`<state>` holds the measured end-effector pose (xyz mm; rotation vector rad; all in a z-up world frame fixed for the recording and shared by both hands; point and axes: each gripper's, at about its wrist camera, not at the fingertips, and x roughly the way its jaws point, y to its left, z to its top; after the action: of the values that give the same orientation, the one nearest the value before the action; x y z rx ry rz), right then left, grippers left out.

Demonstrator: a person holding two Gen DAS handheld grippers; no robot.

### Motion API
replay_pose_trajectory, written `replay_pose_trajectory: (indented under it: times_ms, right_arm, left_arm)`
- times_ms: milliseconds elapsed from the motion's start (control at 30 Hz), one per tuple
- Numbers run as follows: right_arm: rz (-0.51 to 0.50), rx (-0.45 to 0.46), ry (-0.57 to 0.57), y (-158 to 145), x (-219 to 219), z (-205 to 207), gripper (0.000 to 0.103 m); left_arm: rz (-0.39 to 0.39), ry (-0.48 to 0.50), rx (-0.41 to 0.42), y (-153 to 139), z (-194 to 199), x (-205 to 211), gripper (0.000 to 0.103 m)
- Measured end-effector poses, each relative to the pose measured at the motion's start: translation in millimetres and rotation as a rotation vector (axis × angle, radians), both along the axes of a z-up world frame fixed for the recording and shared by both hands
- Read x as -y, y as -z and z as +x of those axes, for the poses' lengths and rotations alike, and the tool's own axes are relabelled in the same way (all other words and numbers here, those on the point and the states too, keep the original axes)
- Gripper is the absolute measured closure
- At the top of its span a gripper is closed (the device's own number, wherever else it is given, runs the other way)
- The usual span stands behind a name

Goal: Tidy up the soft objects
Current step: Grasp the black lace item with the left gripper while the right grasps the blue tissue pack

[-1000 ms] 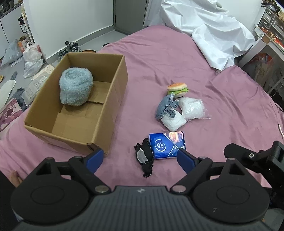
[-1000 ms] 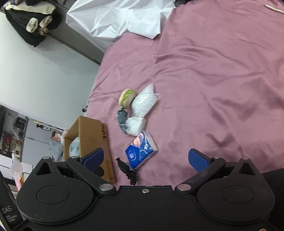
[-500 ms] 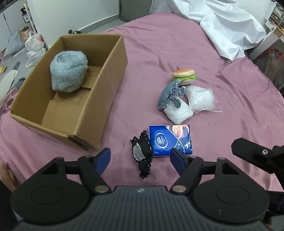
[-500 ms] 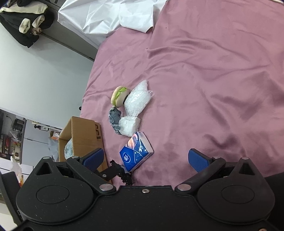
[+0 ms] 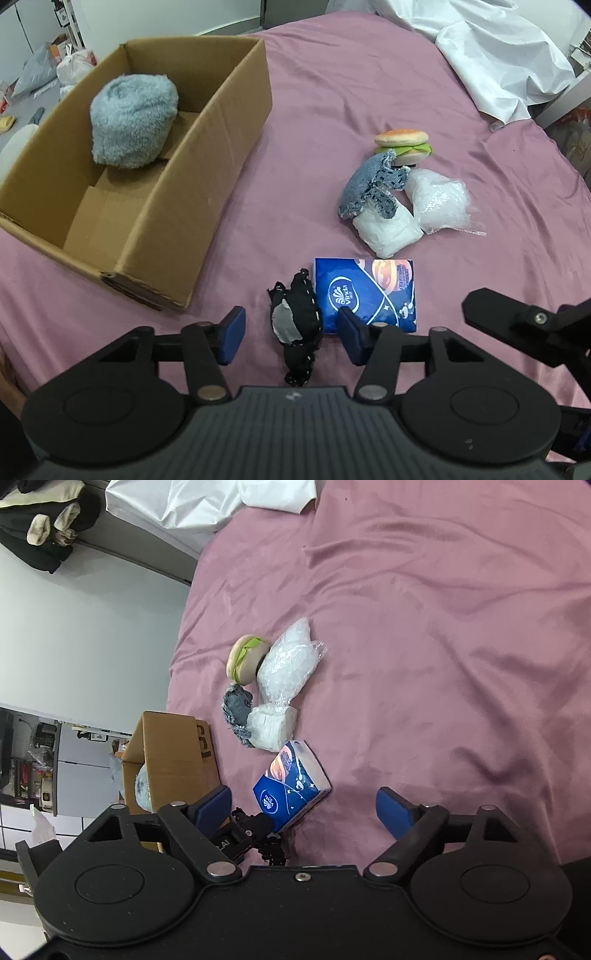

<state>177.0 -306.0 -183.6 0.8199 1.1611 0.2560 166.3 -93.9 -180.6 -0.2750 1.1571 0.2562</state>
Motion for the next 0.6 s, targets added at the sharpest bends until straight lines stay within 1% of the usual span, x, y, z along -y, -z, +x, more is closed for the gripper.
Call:
replay_pose_trajectory:
  times_ms: [33,67,100,133,267,533,600]
  right_arm:
    - [0.004,-0.004,-0.004,2,-1,2,0.024]
    - [0.008,-0.009,-0.008,4,-2,3,0.025]
    - [0.007,-0.013,-0.011,5,-4,5,0.027]
    - [0.006,-0.017,-0.014,6,-6,7,0.029]
    - [0.008,-0.052,-0.020,14,-13,16,0.036]
    - [-0.002,-0.090,-0.015,21,-19,23,0.037]
    - [-0.011,-0.096,-0.018,23,-23,25,0.040]
  left_arm:
    - [-0.006,-0.006,-0.002,2,0,-1,0.059]
    - [-0.014,-0.010,-0.004,3,0,-1,0.067]
    - [-0.023,-0.012,-0.006,4,0,-2,0.072]
    - [-0.028,-0.011,-0.006,4,1,-2,0.079]
    - [-0.047,-0.010,0.008,1,0,-5,0.083]
    - [-0.087,-0.019,0.032,-5,1,-16,0.083]
    - [-0.097,-0.019,0.034,-6,1,-18,0.083]
